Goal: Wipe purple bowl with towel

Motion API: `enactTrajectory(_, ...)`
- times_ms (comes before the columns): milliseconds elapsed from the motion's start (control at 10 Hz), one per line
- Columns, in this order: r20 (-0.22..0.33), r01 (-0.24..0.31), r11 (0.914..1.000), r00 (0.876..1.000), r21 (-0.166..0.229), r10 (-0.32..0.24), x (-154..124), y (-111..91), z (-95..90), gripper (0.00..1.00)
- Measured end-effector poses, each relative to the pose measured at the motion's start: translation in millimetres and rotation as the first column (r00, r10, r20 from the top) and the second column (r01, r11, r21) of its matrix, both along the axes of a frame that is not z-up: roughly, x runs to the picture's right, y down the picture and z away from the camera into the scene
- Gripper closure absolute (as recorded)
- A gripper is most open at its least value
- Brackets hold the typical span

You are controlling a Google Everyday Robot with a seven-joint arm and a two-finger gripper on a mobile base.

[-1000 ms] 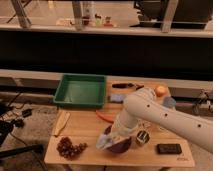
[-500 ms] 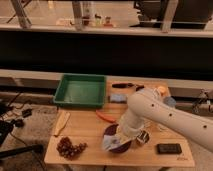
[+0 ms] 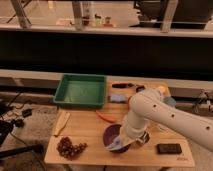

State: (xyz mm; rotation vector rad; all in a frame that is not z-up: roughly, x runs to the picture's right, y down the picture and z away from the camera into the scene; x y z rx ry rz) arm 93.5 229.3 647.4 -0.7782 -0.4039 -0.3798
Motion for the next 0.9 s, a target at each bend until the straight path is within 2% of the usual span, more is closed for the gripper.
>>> enactTrajectory(900,-0.098,0.043,0.9986,0.994,-0.03,-0.045,25.9,-7.4,31.5,0.86)
